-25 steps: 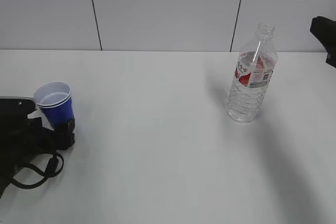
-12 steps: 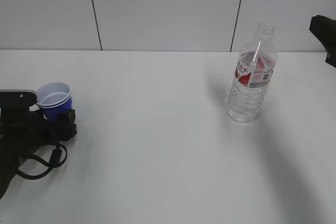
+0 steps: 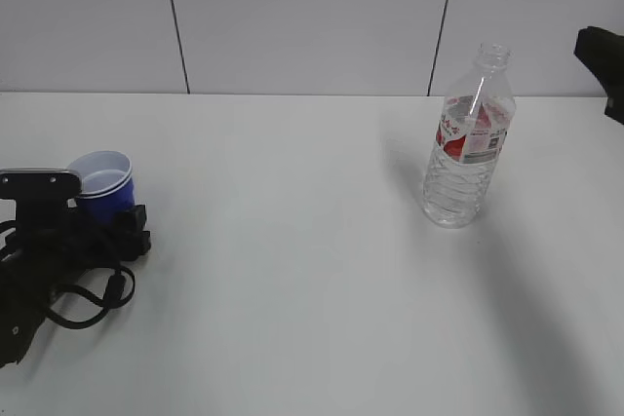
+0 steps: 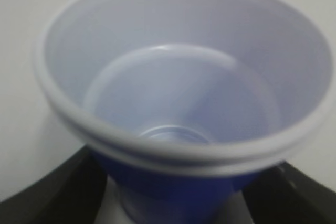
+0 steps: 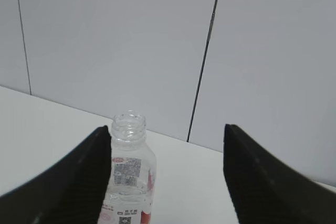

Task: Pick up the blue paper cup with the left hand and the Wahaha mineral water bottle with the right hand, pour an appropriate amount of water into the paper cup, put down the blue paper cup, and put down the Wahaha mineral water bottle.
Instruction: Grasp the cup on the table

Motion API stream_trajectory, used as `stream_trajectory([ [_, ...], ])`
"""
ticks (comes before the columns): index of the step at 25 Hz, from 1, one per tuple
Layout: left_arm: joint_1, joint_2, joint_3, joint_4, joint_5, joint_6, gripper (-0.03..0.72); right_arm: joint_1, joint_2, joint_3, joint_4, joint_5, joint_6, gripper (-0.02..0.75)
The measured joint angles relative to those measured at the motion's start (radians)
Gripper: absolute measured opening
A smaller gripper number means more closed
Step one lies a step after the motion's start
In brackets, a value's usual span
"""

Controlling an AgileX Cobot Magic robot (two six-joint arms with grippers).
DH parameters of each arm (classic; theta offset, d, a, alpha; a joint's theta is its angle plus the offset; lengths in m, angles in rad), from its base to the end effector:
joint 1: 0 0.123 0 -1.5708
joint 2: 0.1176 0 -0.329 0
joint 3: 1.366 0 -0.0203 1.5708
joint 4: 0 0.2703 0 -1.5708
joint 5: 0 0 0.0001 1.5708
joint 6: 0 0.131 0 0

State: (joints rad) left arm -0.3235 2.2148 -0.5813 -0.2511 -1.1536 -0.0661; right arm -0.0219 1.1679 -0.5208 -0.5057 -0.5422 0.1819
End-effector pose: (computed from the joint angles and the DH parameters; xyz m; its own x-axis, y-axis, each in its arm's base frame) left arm 0.3614 -0.0898 0.0411 -0.3867 -0.0438 -0.9211 0.0470 0.9966 -0.0671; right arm 0.2744 0.0267 0.3028 -0.0134 -0.2496 -0.9683 -0.2396 0.9409 -0.2392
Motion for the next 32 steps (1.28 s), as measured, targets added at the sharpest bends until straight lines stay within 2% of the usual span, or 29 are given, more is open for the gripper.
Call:
stream_trajectory([
  [32, 0.000, 0.000, -0.025, -0.011, 0.000, -0.002, 0.589, 0.000, 0.000, 0.000, 0.000, -0.002, 0.000, 0.503],
])
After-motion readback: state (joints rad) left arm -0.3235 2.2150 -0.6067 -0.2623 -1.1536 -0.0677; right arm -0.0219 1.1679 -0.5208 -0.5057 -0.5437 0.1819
